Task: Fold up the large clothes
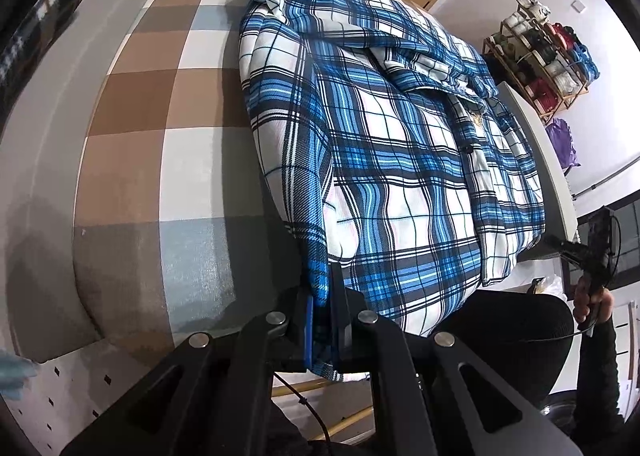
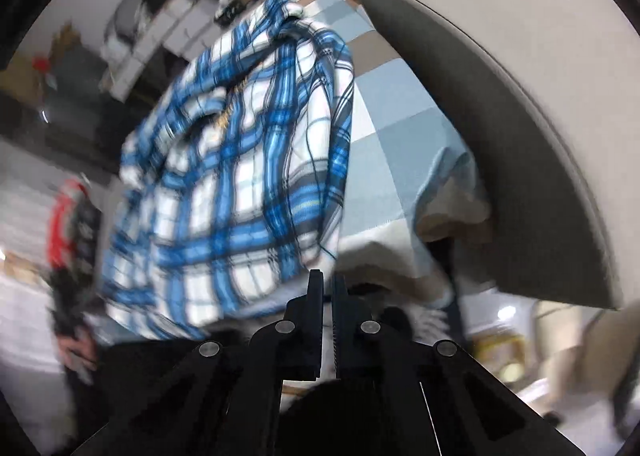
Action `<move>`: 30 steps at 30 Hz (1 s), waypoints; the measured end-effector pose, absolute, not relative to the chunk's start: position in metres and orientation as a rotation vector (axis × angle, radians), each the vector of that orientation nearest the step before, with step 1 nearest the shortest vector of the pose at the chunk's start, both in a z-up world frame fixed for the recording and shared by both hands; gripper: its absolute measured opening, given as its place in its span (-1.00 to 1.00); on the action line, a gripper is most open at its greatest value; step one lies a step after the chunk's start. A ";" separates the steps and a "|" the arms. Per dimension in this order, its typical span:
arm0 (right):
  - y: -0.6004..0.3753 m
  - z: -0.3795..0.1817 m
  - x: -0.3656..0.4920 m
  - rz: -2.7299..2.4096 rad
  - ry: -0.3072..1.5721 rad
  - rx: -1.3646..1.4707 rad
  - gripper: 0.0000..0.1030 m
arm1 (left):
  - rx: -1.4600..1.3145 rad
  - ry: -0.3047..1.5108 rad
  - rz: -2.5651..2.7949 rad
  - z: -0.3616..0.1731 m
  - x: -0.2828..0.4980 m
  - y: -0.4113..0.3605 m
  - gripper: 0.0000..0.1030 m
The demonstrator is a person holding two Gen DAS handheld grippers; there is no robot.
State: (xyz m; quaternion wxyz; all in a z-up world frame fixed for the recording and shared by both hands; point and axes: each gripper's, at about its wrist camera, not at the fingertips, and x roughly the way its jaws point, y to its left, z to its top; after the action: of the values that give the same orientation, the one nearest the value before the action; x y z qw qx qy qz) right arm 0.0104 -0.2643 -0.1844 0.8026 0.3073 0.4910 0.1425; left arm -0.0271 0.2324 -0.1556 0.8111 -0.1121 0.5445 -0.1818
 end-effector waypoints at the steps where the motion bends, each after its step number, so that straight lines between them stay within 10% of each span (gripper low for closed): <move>1: -0.263 -0.186 0.012 0.314 1.054 0.666 -0.93 | -0.239 1.163 -0.387 -0.156 -0.027 0.233 -0.97; 19: -0.259 -0.215 0.006 0.350 1.133 0.854 -0.88 | -0.252 1.163 -0.408 -0.155 -0.027 0.235 -0.97; 21: -0.262 -0.216 0.003 0.348 1.122 0.875 -0.56 | -0.249 1.156 -0.414 -0.154 -0.027 0.234 -0.97; 23: -0.267 -0.215 -0.002 0.336 1.082 0.898 1.00 | -0.253 1.151 -0.419 -0.153 -0.028 0.235 -0.97; 30: -0.268 -0.212 0.001 0.348 1.019 0.961 1.00 | -0.265 1.156 -0.445 -0.154 -0.024 0.232 -0.97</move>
State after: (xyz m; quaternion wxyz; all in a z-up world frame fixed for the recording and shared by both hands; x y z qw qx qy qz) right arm 0.0014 -0.2676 -0.2124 0.7506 0.4400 0.4665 0.1593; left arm -0.0244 0.2325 -0.1539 0.8059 -0.1238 0.5403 -0.2079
